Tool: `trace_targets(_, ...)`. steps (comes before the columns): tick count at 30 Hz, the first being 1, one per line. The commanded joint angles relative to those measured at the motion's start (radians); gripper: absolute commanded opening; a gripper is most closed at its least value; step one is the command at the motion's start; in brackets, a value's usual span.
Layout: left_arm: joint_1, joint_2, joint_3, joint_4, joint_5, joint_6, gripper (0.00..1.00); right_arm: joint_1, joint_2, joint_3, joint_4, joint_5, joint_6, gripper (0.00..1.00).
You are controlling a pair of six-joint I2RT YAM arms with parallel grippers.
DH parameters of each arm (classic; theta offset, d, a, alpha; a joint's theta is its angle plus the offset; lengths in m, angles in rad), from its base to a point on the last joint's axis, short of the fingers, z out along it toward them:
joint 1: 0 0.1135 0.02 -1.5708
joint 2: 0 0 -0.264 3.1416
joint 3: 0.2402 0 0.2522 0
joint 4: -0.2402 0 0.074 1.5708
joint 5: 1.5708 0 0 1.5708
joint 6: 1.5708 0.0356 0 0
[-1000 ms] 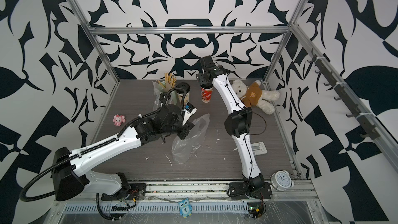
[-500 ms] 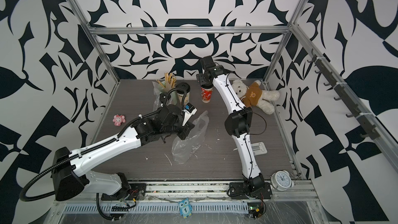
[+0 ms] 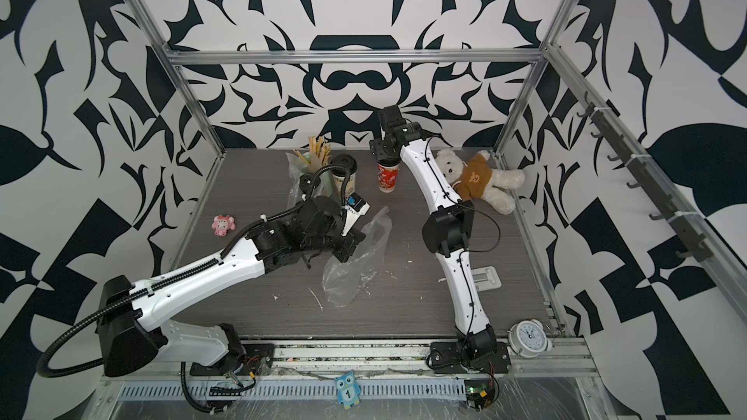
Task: Pack milk tea into plastic carrier bags
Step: Pick up the milk tea cup at the center of the board.
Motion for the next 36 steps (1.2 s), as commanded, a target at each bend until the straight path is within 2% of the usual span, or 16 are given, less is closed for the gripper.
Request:
trace_targets(1, -0.003, 0.002, -0.017, 0.000, 0.012, -0.007, 0.00, -0.005, 0.003, 0.015, -0.020, -0.015, 0.015, 0.85)
trace_targets(13, -0.003, 0.004, -0.014, -0.002, 0.006, -0.007, 0.00, -0.011, -0.001, 0.013, -0.020, -0.017, 0.023, 0.75)
trace_targets(22, -0.004, 0.002, -0.008, -0.003, -0.015, -0.012, 0.00, -0.011, -0.062, 0.009, -0.011, -0.010, 0.020, 0.67)
trace_targets(36, -0.003, 0.064, 0.070, -0.001, -0.090, -0.071, 0.00, -0.012, -0.328, -0.067, -0.019, -0.083, 0.007, 0.60)
